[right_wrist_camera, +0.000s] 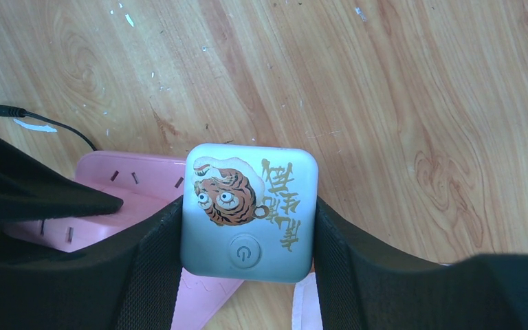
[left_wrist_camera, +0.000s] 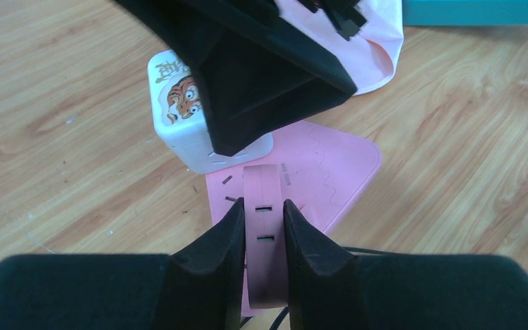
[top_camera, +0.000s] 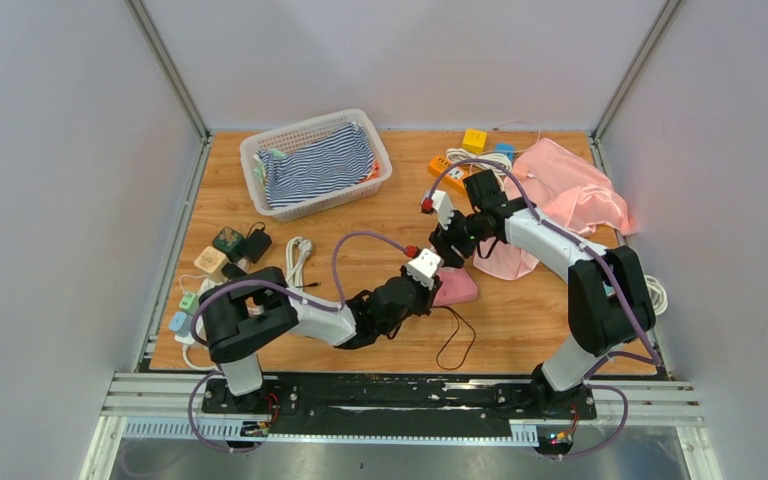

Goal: Pull the plug off the socket
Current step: Remove the plug from the socket.

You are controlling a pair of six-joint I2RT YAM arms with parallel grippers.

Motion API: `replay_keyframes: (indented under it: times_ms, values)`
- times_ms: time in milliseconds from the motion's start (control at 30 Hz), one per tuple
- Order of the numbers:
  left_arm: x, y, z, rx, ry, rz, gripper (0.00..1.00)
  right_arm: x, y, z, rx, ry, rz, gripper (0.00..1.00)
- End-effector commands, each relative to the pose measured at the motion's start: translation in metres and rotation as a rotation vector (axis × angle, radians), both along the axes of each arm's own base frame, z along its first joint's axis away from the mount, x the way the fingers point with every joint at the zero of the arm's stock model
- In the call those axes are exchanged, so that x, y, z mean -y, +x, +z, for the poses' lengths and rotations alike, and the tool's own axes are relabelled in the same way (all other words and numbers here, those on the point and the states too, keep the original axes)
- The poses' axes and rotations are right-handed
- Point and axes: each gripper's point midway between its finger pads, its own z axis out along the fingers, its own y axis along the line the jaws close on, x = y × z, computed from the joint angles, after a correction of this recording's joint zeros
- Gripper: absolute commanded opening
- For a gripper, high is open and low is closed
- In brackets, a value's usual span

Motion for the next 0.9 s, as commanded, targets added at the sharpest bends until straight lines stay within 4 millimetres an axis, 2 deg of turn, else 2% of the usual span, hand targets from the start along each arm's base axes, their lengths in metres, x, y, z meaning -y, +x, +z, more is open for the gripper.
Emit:
replay_keyframes:
  times_ms: [0, 100, 333, 533, 600, 633, 700, 733, 767, 867]
  values:
    - [0.0104, -0.0173, -0.0231, 0.080, 0.199, -0.058, 0.00, 0.0076, -0.0301, -0.0209, -0.142, -0.030, 0.012, 0.00]
    - [0.0086, -0.0151, -0.0245, 0.103, 0.232, -0.026, 0.07, 0.0072, -0.0298, -0.0205, -0.141, -0.028, 0.012, 0.00]
    - [0.0060, -0.0135, -0.0234, 0.089, 0.214, 0.003, 0.35, 0.0075, -0.0302, -0.0206, -0.142, -0.029, 0.013, 0.00]
    - [0.0070, -0.0142, -0.0247, 0.084, 0.217, -0.001, 0.38, 0.0073, -0.0306, -0.0212, -0.146, -0.028, 0.014, 0.00]
    - [0.0064, -0.0136, -0.0248, 0.084, 0.218, 0.003, 0.37, 0.0074, -0.0309, -0.0209, -0.147, -0.029, 0.013, 0.00]
    - [0.0059, -0.0132, -0.0249, 0.084, 0.218, 0.008, 0.33, 0.0074, -0.0309, -0.0209, -0.146, -0.029, 0.014, 0.00]
    - [0.0042, -0.0120, -0.0243, 0.086, 0.219, 0.019, 0.10, 0.0074, -0.0310, -0.0216, -0.148, -0.029, 0.014, 0.00]
    - [0.0030, -0.0113, -0.0239, 0.088, 0.219, 0.025, 0.04, 0.0073, -0.0310, -0.0215, -0.148, -0.029, 0.014, 0.00]
    - [0.0031, -0.0117, -0.0237, 0.089, 0.220, 0.023, 0.00, 0.0075, -0.0309, -0.0218, -0.148, -0.030, 0.015, 0.00]
    - [0.0084, -0.0146, -0.0233, 0.103, 0.233, -0.022, 0.00, 0.0076, -0.0312, -0.0223, -0.151, -0.030, 0.014, 0.00]
